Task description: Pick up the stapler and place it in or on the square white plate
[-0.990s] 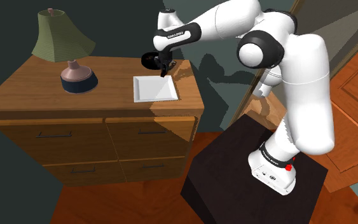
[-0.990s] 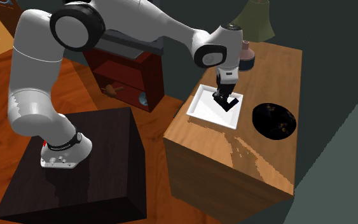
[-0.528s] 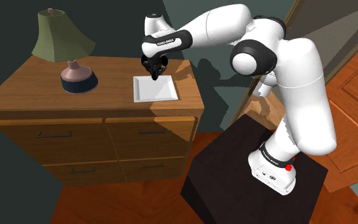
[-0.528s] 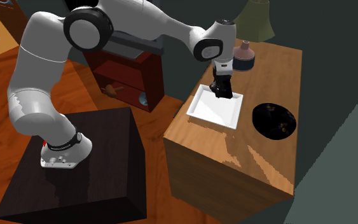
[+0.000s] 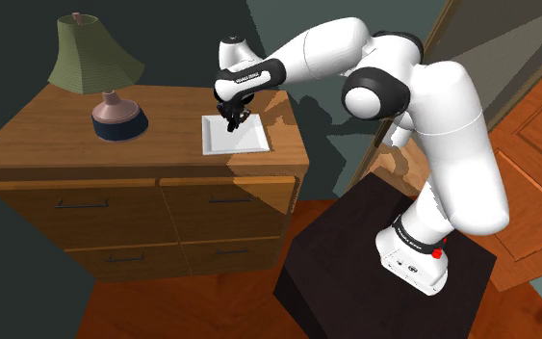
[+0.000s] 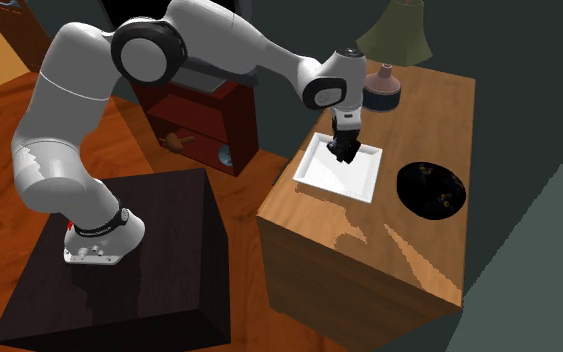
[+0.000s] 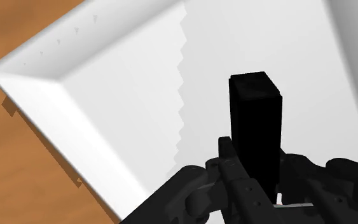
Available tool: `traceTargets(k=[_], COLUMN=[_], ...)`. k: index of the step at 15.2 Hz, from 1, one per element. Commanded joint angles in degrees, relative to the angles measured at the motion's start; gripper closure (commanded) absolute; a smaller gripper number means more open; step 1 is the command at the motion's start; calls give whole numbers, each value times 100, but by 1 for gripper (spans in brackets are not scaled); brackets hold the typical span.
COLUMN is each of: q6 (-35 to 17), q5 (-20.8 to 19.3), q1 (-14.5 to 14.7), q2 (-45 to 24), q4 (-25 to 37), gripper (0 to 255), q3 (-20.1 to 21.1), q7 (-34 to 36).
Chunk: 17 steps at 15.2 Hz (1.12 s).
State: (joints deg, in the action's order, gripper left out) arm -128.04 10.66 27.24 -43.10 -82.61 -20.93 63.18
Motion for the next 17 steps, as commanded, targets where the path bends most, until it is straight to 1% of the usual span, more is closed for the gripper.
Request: traceTargets(k=[1, 6, 7, 10, 11, 17], q6=[-64, -64, -64, 892, 985, 694], q5=[17, 18, 18, 351, 379, 438], q1=[-17, -15, -15, -664, -722, -749], q2=[-60, -55, -55, -228, -258, -501], q4=[-3, 5, 5, 916, 1015, 965], gripper=[255, 255, 0, 0, 0, 0], q3=[14, 16, 16, 262, 282, 333], q7=[-12, -11, -11, -591, -634, -665])
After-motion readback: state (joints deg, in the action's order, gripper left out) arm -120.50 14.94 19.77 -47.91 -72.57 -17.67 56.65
